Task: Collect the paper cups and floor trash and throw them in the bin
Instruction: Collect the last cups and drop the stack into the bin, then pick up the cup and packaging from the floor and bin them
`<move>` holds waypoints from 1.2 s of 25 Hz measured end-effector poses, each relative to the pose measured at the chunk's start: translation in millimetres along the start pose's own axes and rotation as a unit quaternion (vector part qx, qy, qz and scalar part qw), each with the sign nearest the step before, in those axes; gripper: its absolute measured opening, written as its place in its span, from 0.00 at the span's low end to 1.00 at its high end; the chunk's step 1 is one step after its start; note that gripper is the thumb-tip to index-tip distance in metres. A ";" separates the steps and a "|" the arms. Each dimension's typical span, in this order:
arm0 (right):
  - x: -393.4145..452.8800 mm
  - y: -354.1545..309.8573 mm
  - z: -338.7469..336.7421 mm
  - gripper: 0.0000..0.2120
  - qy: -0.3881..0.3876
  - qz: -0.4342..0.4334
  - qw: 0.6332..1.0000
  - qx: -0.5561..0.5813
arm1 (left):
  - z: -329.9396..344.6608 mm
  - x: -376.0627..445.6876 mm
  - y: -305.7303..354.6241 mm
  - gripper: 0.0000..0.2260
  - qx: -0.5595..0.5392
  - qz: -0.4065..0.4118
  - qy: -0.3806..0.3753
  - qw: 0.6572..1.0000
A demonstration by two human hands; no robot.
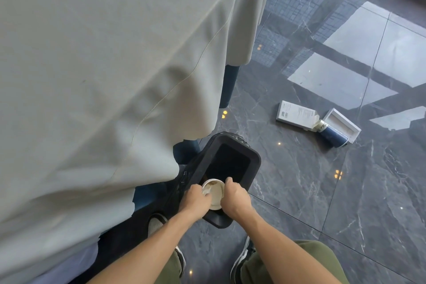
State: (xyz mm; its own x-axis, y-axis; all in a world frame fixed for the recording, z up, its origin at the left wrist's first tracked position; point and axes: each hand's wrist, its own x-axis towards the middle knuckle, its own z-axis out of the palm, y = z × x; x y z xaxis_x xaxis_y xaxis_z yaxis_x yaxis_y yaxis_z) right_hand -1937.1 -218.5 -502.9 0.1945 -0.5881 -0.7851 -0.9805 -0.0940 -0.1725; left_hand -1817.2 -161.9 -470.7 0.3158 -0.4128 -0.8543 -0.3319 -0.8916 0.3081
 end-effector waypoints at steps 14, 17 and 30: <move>-136.6 41.3 -112.3 0.17 -0.047 -0.056 0.997 0.018 | -49.2 -146.0 67.5 0.17 0.057 0.028 -0.024 0.998; -195.1 79.4 -180.2 0.19 -0.045 -0.049 0.996 0.052 | -65.3 -213.8 133.3 0.09 0.071 0.075 -0.011 0.995; -292.1 249.2 -416.4 0.24 0.094 0.021 0.987 0.128 | -35.0 -335.3 388.7 0.33 0.236 0.262 0.051 0.934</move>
State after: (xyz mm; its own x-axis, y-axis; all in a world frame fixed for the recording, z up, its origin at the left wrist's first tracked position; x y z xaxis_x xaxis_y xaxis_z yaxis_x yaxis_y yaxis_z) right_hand -2249.7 -404.7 -68.9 0.1224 -0.7284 -0.6742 -0.9439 0.1244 -0.3058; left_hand -2021.0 -376.5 -49.8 0.0746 -0.8071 -0.5856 -0.8121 -0.3900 0.4341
